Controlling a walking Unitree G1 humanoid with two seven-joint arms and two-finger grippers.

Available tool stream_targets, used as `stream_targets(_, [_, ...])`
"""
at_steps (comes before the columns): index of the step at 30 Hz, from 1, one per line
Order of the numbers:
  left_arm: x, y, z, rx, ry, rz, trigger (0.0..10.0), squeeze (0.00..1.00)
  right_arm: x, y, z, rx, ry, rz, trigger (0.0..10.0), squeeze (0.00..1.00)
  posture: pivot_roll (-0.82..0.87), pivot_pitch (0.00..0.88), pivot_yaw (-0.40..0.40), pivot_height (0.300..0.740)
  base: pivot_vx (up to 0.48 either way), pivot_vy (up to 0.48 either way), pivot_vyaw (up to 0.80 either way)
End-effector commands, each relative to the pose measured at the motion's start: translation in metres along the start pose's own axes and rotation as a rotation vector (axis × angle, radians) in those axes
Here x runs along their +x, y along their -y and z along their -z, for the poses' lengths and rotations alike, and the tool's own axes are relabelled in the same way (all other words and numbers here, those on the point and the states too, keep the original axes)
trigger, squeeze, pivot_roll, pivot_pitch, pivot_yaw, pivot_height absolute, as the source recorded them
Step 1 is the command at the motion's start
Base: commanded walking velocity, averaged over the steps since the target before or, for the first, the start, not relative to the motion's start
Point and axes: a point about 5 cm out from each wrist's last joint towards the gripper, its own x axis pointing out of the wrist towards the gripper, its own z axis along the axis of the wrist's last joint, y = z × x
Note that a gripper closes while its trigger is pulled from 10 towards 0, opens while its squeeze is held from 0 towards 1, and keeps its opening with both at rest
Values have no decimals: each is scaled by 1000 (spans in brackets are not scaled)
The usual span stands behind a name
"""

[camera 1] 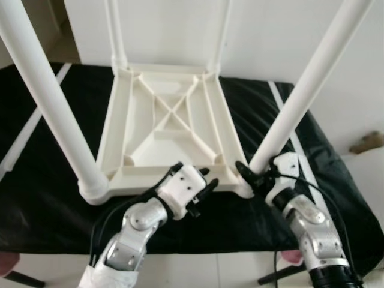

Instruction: Building children table

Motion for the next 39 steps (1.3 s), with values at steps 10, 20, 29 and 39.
stream_targets(10, [4,-10,-7,-30,49,-19,10000,0,-18,-15,24,78,-137,546,10000,0,-73,63,-73,740,0,0,0])
stream_targets(20, [-2,-13,-5,-37,45,-13,10000,0,-14,-21,12,58,-60,481,10000,0,-92,52,-44,740,0,0,0])
stream_targets(29, [6,-17,-8,-39,63,-2,10000,0,-7,-24,2,59,8,304,10000,1000,-112,32,-32,740,0,0,0])
stream_targets(39, [9,-8,-10,-46,74,40,10000,0,-15,-4,-3,-18,-8,42,10000,0,-115,24,-22,740,0,0,0])
